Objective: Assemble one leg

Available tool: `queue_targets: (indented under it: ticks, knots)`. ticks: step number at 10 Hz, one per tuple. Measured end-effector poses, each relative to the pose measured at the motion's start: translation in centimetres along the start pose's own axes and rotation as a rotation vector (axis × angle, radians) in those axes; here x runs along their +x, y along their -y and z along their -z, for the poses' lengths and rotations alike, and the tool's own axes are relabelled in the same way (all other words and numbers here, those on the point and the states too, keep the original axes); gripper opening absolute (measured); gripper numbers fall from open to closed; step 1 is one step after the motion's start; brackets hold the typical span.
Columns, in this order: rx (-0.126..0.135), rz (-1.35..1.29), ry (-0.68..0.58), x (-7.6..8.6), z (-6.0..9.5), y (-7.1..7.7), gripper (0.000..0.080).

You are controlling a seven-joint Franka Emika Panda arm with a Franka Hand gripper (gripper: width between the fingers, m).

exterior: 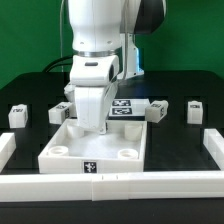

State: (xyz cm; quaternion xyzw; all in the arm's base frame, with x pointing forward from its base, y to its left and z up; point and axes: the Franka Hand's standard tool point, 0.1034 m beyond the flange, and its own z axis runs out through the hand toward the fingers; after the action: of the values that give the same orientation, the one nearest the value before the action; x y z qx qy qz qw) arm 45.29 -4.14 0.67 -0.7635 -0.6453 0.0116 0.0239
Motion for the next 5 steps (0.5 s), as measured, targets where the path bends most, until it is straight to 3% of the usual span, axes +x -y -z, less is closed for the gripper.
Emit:
queue_targets:
  ticks: [5]
  knots:
    - [0.000,0.000,0.000,0.00,0.00,-0.01,0.0057]
